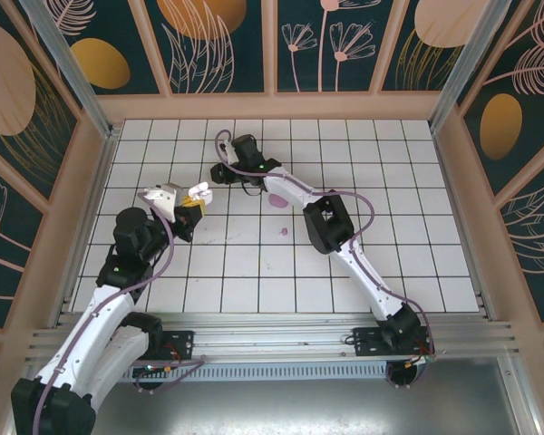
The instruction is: Insert the wireless bluetooth earbuds into the charging case
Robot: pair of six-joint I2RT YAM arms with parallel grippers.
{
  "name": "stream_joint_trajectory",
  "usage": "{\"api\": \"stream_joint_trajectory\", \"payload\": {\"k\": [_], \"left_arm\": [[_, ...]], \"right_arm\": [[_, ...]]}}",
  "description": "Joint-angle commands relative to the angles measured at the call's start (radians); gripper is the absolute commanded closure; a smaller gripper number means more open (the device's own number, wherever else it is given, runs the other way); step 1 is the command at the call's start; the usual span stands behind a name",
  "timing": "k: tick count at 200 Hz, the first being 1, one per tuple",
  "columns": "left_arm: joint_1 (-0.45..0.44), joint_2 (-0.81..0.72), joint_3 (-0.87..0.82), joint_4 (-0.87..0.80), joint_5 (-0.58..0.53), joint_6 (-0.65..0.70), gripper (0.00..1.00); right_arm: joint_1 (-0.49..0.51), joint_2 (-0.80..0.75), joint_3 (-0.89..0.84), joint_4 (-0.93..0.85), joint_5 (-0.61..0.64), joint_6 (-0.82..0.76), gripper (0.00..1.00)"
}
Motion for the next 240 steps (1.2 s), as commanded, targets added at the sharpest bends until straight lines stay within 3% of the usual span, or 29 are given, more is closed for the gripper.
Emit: {"api": "stream_joint_trajectory", "payload": {"k": [1,117,198,240], "left_arm": [[0.009,-0.022,-0.008,-0.004,0.021,0.001,1.0],[0.01,-0.101,-0.03,-0.045,0.013,-0.026,1.0],[0.01,-0.095,-0.047,-0.017,0.045,-0.068,1.0],[0.009,-0.067,-0.044,0.01,0.059,-0.086,1.0]], "right_arm": [[0.018,-0.016,-0.016,-0.132,0.043,-0.034,0.63],[0.088,-0.128,-0.168,-0.219,0.173,-0.124,0.86],[0.083,-0.511,-0.801,-0.106,0.386,0.109,0.88],[0.096,-0.667,-1.08,-0.014,0.382,0.276,0.83]]}}
